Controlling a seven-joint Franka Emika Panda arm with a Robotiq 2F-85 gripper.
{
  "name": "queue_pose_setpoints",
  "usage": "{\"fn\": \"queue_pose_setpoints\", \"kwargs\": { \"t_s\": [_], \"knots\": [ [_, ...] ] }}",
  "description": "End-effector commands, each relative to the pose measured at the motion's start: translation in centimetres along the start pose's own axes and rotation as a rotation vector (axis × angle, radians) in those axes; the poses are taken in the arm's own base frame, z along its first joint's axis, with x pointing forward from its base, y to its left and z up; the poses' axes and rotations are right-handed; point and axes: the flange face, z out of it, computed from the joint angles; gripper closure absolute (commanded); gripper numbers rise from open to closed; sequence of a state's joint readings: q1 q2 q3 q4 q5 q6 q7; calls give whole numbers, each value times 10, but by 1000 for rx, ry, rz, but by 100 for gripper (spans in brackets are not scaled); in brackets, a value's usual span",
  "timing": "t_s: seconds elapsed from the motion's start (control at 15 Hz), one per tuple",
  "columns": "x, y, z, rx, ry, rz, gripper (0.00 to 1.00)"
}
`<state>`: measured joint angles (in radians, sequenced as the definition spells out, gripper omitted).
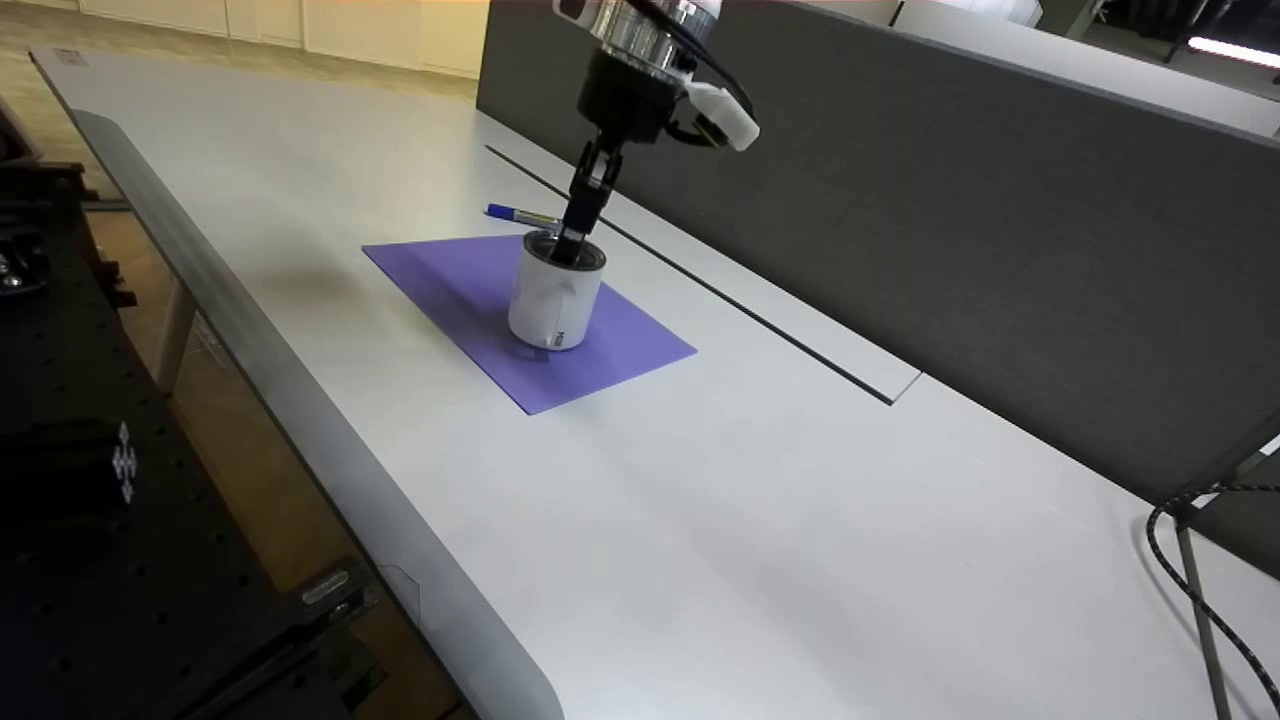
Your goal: Close the mouth of the thermocup
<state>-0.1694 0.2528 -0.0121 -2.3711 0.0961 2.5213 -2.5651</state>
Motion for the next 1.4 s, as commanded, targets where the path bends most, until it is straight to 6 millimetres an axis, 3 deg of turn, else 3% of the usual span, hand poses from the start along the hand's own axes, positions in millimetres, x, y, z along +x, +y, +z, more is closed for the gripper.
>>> {"fn": "queue_pose_setpoints", "kwargs": {
  "t_s": [0.0,0.67,1.0,1.07,1.33],
  "knots": [
    [-6,6,-2,11,50,5,100],
    [-20,5,5,29,91,18,100],
    [-29,4,5,-46,89,35,100],
    [-24,13,2,-68,92,51,100],
    [-28,19,1,-135,78,72,100]
  ]
}}
